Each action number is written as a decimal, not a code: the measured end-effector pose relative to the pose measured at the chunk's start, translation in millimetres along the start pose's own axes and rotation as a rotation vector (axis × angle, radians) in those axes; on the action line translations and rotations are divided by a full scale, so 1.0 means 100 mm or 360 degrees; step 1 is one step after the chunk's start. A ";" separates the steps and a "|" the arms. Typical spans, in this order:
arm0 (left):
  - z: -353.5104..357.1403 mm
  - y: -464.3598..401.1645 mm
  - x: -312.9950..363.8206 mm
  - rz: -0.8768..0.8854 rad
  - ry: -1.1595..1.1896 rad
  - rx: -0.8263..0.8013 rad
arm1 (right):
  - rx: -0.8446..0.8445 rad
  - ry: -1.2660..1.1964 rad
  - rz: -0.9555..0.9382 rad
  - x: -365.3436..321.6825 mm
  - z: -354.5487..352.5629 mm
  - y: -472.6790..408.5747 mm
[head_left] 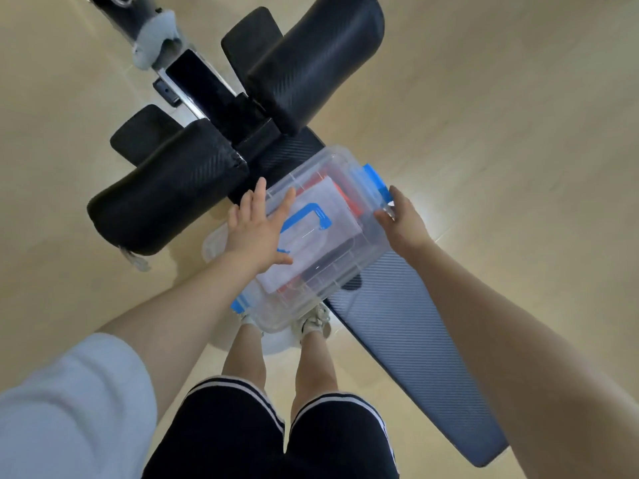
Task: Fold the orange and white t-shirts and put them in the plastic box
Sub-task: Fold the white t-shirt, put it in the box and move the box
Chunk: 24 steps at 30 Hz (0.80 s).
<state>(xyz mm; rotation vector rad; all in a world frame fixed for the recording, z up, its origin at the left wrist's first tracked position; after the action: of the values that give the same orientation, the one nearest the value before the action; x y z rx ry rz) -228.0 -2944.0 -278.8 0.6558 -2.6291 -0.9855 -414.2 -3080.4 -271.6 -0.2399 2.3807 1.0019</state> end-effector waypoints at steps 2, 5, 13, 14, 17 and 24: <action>0.02 0.00 0.01 -0.0022 -0.0011 0.0022 | -0.0023 -0.0005 -0.0007 0.00 -0.02 -0.05; 0.01 0.03 0.02 -0.0047 0.0020 0.0065 | -0.0020 0.0180 -0.0098 -0.06 -0.03 -0.07; -0.02 0.54 -0.31 -0.0401 0.0982 0.0476 | 0.0214 0.0526 -0.0104 -0.23 0.01 0.12; 0.06 0.62 -0.45 -0.0620 0.1106 0.0553 | 0.0214 0.0503 -0.0068 -0.24 0.02 0.12; 0.49 0.88 -0.75 -0.1299 0.1540 0.0334 | 0.0283 0.0452 -0.0048 -0.29 0.04 0.09; 1.15 0.93 -0.64 -0.1439 0.2692 -0.0145 | 0.0393 0.0122 -0.0092 -0.39 -0.02 -0.16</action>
<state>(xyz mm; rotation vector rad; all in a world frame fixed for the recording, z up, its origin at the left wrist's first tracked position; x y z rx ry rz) -247.1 -2786.3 -306.6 1.6607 -0.7530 -0.2695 -376.5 -3094.4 -259.3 -0.2568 2.5224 0.6750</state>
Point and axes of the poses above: each hand's wrist, its own y-axis away from the middle knuckle, its own z-axis out of the palm, x = y × z, the point moved 7 cm from there along -y, towards the middle knuckle, and after that the axes turned 3 degrees about -z, right-handed, at the moved point
